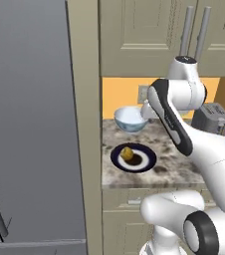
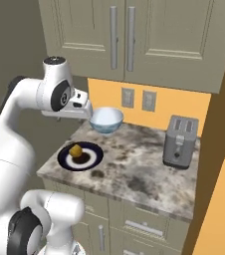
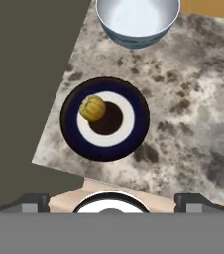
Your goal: Pick the squash from the counter and place it in the microwave.
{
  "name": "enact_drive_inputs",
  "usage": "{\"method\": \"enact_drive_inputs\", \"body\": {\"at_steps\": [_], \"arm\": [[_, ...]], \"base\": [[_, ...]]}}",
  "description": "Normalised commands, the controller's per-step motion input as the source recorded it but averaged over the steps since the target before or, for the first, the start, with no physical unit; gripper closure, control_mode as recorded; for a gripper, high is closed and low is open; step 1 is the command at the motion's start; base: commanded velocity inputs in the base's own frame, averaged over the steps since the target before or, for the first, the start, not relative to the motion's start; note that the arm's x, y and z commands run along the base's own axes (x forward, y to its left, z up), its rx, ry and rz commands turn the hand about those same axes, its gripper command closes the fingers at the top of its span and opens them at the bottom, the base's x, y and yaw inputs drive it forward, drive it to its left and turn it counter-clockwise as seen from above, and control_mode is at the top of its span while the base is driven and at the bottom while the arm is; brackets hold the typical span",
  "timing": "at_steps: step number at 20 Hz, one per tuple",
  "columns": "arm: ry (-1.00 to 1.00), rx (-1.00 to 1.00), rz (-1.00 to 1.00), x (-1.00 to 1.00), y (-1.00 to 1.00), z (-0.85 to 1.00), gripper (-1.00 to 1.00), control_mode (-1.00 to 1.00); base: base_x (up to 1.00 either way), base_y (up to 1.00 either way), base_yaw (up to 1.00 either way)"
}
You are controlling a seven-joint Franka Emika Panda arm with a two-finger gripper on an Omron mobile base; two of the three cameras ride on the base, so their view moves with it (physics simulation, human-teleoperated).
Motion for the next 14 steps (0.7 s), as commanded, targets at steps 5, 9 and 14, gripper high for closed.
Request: {"method": "enact_drive_inputs", "body": {"at_steps": [5, 9, 14], "arm": [[0.00, 0.00, 0.00, 0.00, 0.00, 0.00, -1.00, 1.00], [0.05, -0.03, 0.05, 0.01, 0.00, -0.57, -1.00, -1.00], [0.01, -0.01, 0.05, 0.38, 0.05, -0.94, -1.00, -1.00]], "base": [[0.02, -0.28, 0.14], [-0.08, 0.00, 0.01], [0.00, 0.00, 0.00]]}}
